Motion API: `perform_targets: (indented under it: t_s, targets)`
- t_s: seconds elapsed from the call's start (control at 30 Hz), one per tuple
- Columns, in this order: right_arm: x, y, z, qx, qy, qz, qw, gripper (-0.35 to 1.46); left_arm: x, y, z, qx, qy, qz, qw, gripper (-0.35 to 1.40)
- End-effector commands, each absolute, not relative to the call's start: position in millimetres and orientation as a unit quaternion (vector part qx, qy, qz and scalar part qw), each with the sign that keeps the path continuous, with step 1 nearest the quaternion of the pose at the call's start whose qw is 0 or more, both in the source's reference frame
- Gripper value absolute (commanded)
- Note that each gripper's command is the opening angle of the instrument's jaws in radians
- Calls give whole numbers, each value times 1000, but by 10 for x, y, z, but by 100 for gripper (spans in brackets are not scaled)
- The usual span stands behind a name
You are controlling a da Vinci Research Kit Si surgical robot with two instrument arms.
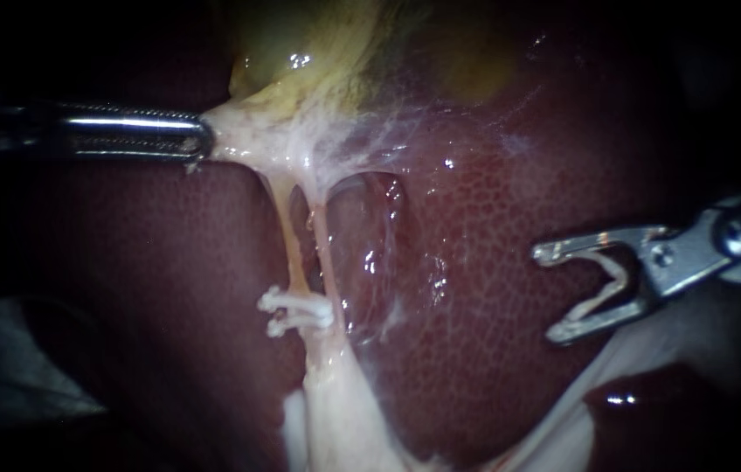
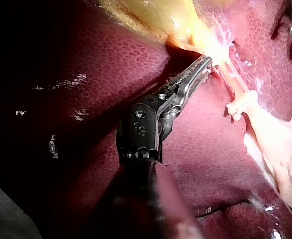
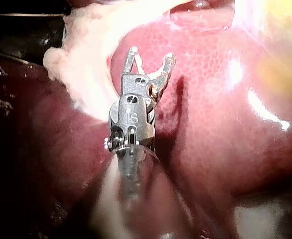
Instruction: Clipping third clip left tube
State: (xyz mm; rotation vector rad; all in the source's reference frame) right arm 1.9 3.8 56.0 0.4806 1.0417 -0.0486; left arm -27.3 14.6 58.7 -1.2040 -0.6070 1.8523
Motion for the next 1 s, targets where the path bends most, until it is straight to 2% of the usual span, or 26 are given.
perform_targets:
  t_s: [0.03,0.27,0.43,0.6,0.8,1.0]
  targets:
    - [28,37,559,230,495,-18,838,50,-273,146,587,-478,-241,737,413,-35]
    - [92,34,549,249,521,18,816,50,-273,146,587,-478,-241,737,413,-35]
    - [126,41,553,276,520,41,807,50,-273,146,587,-478,-241,737,413,-35]
    - [158,48,561,290,521,48,802,50,-273,146,587,-478,-241,737,413,-35]
    - [184,55,573,300,526,56,794,50,-273,146,586,-478,-241,737,413,-35]
    - [190,60,597,308,531,62,787,49,-274,145,585,-478,-240,737,413,-35]
